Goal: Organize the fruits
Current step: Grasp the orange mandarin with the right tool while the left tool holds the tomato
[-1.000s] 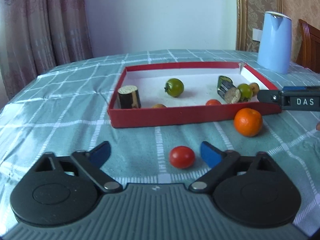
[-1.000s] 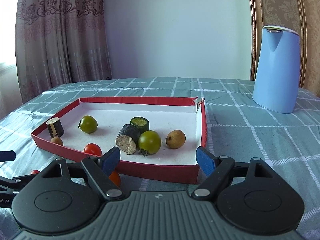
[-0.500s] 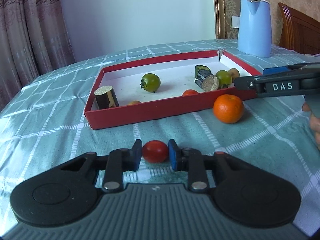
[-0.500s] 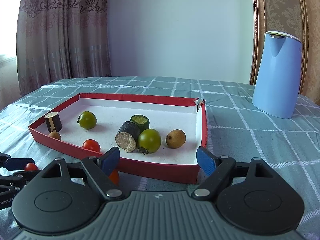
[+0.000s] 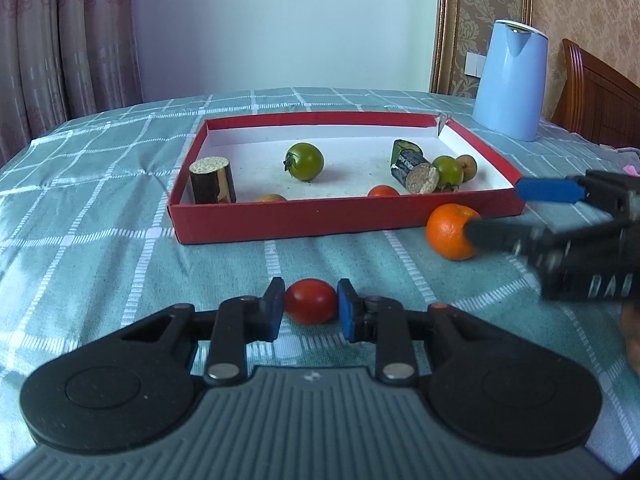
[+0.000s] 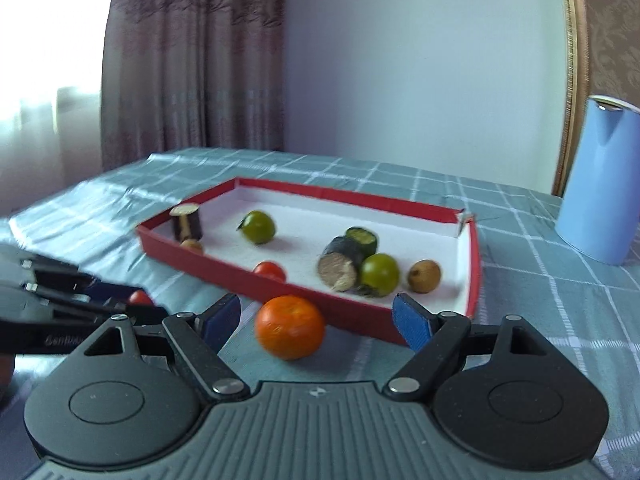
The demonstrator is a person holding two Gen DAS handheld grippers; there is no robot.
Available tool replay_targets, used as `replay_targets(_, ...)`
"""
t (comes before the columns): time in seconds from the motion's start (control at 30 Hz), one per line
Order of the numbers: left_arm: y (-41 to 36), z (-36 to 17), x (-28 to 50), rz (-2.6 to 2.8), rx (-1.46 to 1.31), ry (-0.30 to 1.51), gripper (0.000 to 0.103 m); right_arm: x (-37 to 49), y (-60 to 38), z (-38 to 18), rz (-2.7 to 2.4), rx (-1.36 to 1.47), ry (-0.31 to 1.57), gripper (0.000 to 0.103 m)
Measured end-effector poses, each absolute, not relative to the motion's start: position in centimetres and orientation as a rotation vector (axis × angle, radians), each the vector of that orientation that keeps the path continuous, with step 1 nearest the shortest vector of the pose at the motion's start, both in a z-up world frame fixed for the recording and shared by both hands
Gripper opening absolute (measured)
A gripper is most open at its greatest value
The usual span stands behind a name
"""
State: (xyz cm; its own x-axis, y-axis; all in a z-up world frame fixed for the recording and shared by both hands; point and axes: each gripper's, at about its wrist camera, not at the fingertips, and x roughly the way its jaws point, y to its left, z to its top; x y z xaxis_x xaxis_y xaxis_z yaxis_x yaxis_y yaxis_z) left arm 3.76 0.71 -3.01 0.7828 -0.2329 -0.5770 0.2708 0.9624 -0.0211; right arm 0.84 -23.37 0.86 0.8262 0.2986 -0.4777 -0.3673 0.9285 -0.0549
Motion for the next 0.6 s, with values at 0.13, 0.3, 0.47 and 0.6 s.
replay_targets(0.13,0.7,-3.0,3.8,-0.272,0.062,0.614,0.026,1.3,-22.1,0.4,0.353,-0.184,0.510,0.075)
replay_targets(0.3,0.7,-3.0,3.8,-0.272,0.062,0.614,0.026,3.3,-21.9,-0.1,0.340,-0.147,0.586,0.065)
replay_targets(0.47,0.7,-3.0,3.8,-0.273,0.061,0.614,0.026,4.9,-22.0,-0.6,0.341,-0.091,0.652,0.059)
replay_targets(0.6,0.7,-3.0,3.8,-0.273,0.061,0.614,0.026,4.8,-21.7,-0.8,0.329,-0.108,0.647,0.057)
